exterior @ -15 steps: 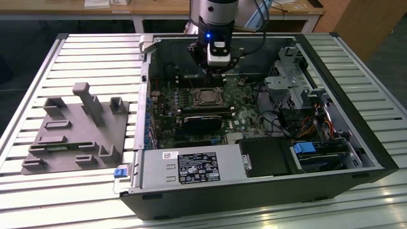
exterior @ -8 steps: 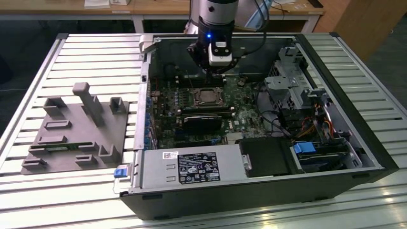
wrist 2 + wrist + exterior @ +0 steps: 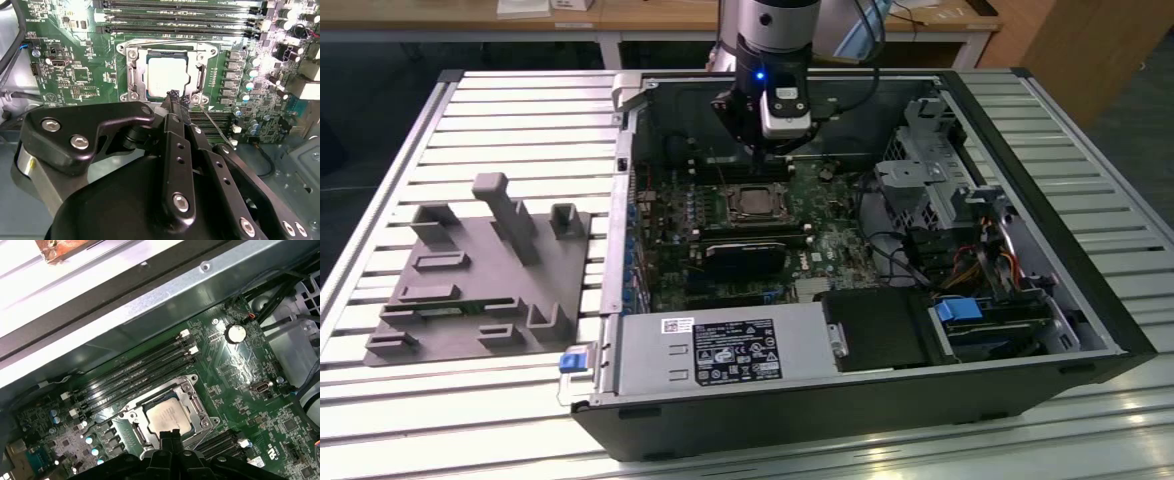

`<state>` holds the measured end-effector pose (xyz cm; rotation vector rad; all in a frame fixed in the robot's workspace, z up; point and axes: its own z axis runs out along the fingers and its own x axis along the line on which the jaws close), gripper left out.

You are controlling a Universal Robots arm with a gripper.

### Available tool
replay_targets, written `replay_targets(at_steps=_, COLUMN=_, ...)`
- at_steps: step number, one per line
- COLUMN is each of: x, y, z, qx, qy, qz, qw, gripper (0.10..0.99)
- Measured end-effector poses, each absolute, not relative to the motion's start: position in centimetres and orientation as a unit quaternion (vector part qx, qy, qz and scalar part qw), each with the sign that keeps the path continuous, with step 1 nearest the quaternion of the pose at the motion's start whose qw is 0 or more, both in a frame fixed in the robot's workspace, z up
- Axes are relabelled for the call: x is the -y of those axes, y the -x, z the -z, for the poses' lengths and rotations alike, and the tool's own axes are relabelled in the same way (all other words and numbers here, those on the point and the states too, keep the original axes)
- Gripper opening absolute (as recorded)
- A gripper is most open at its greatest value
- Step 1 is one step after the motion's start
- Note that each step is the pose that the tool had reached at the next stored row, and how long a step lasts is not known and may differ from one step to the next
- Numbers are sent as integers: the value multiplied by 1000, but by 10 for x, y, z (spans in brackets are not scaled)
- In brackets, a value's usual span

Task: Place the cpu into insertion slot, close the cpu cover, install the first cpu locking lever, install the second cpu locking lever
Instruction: 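Install the first cpu locking lever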

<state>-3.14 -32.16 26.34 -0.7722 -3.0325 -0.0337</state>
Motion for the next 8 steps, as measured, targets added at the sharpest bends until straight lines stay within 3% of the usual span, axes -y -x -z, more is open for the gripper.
replay_targets(at_steps=8, x=322, y=31, z=-263, qx=980, qy=199, qz=10, qw=7, gripper=106)
